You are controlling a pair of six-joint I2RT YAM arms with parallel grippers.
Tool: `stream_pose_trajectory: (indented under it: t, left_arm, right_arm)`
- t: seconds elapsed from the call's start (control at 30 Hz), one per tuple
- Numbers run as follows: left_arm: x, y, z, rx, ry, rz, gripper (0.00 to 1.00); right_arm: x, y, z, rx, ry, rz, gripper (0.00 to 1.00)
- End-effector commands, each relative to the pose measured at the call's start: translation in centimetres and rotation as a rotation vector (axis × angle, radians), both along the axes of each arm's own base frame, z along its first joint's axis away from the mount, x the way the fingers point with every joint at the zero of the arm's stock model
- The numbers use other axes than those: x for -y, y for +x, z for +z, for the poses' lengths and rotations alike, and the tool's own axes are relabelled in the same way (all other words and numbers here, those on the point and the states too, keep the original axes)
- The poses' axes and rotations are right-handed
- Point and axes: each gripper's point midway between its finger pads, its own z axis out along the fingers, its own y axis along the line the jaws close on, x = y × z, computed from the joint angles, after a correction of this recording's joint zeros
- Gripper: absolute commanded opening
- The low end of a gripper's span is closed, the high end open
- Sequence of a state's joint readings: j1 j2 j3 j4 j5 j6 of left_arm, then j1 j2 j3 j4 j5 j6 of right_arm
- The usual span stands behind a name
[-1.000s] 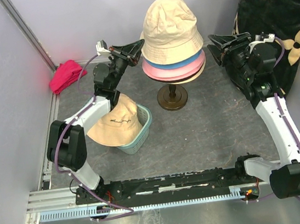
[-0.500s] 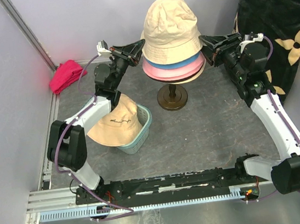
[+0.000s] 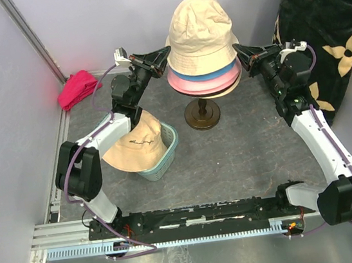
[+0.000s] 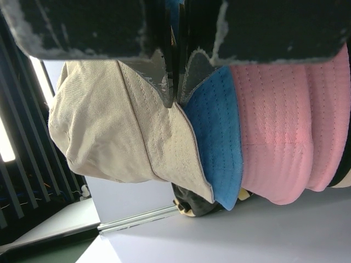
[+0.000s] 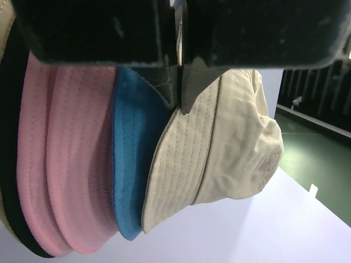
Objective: Stack the hats
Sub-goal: Stack the hat on the hat.
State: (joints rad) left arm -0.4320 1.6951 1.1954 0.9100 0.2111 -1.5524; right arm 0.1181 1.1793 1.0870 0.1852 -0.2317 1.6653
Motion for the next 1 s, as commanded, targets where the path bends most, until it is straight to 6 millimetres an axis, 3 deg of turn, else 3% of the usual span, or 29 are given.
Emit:
stream_pose_trajectory:
  t: [0.0, 0.27, 0.43, 0.97]
  left_arm:
    - [1.7, -0.9, -2.2, -0.059, 0.053, -0.056, 0.03]
    - [1.4, -0.6, -3.4, -0.101, 0.046, -0.037, 0.03]
    - [1.1, -0.3, -5.6, -0.184, 0.072, -0.015, 0.03]
    - [1.1, 0.7, -9.3, -0.332, 0.131, 0.017, 0.03]
  right_arm:
    - [-0.5, -0.3, -0.9, 0.002, 0.003, 0.019, 0.01]
    - [-0.6, -0.3, -5.2, -0.079, -0.020, 0.027, 0.01]
    - [-0.9, 0.0, -7.7, -0.129, -0.027, 0.041, 0.01]
    - [-1.8, 0.6, -12.2, -0.229, -0.082, 0.072, 0.01]
